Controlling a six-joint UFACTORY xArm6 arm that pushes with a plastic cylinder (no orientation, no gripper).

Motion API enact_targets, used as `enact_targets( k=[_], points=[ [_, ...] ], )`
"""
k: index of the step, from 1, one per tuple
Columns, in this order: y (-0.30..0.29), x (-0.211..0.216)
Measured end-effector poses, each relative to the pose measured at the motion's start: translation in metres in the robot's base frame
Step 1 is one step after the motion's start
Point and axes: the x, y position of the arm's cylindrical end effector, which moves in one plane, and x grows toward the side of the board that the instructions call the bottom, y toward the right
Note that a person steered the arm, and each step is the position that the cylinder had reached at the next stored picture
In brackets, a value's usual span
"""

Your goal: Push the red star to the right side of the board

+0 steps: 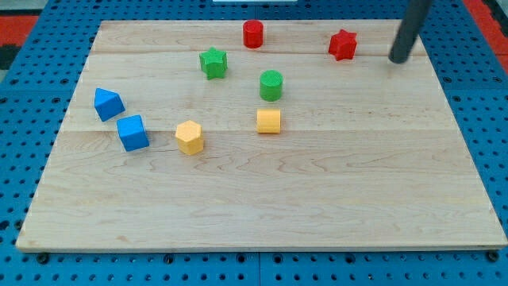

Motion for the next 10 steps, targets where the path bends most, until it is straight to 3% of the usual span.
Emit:
enact_targets(
  k=[2,3,5,6,7,9,10],
  points=[
    [-0.122,-0.056],
    [-0.152,-0.069],
    [-0.232,-0.049],
    [-0.183,-0.036],
    [-0.076,-0.036],
    [-0.016,-0.01],
    [-0.018,-0.017]
  ],
)
